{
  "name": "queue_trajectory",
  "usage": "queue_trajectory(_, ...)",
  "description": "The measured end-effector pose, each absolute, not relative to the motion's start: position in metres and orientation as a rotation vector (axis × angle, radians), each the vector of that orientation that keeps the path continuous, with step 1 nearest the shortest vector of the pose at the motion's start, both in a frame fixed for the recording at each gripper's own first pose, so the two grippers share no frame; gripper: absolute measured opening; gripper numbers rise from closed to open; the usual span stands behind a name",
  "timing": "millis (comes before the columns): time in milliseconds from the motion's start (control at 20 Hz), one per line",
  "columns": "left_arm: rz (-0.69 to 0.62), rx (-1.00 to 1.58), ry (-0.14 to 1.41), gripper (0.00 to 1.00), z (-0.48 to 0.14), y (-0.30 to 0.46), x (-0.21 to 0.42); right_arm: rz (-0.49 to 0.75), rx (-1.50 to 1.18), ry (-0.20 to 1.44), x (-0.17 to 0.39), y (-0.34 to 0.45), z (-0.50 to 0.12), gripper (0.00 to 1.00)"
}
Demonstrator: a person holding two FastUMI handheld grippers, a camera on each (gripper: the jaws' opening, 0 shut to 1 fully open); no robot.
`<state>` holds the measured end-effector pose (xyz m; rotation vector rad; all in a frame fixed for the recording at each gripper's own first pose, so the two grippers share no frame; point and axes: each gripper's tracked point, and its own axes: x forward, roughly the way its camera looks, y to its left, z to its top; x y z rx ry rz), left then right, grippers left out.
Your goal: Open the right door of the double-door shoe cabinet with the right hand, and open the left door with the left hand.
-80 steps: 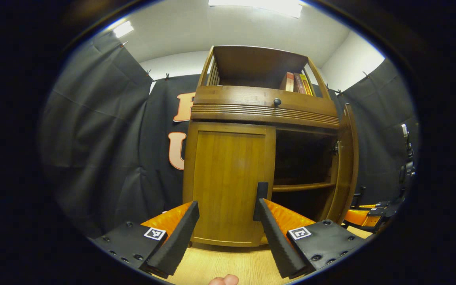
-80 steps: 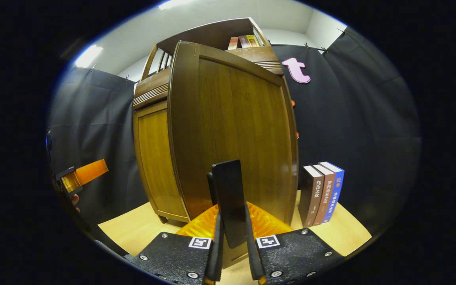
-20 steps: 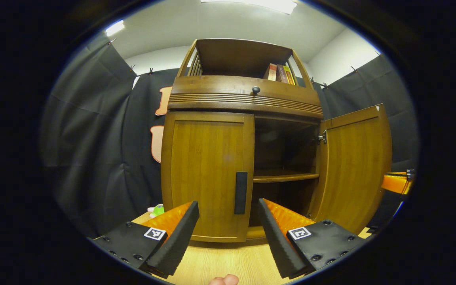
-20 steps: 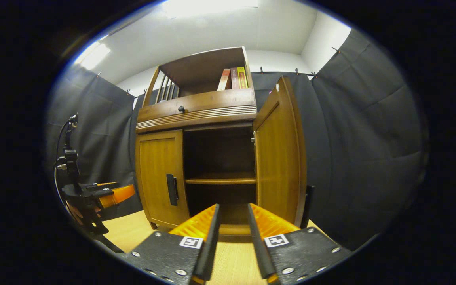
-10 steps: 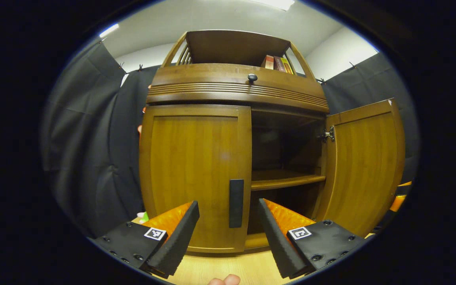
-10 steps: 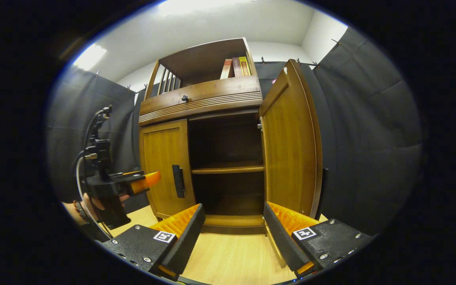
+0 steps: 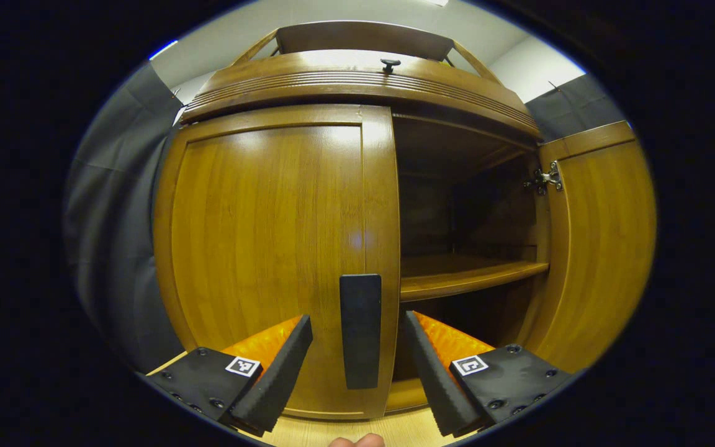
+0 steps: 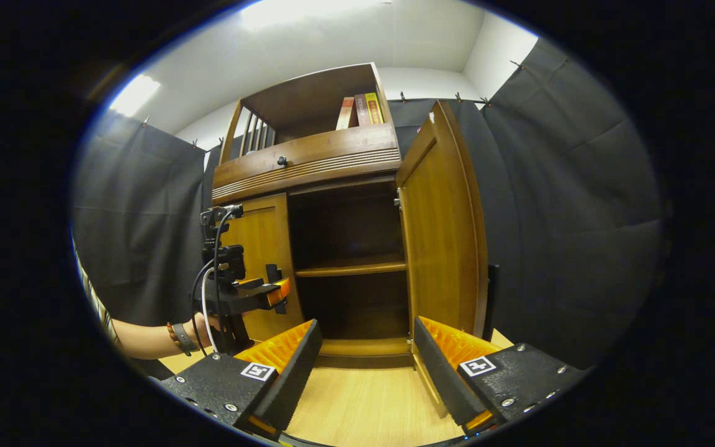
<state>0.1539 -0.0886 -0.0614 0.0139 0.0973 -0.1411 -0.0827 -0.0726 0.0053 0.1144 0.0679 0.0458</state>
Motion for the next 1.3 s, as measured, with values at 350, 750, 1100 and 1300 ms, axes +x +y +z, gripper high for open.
queue_trajectory(350,-0.119,0.006,0.138,0.94,-0.078,-0.079,0.169,0.033,0.119,0.054,-0.076,-0.081,0.01,0.92)
queue_trajectory(750,-0.144,0.01,0.122,0.51,-0.076,-0.097,0.168,0.069,0.106,0.077,-0.072,-0.067,0.002,0.92)
queue_trajectory(1100,-0.14,0.002,0.15,0.34,-0.075,-0.094,0.16,0.073,0.058,0.095,-0.074,-0.06,-0.006,1.0)
queue_trajectory(1300,-0.152,-0.017,0.154,0.34,-0.07,-0.086,0.123,0.095,0.059,0.11,-0.072,-0.049,-0.015,1.0)
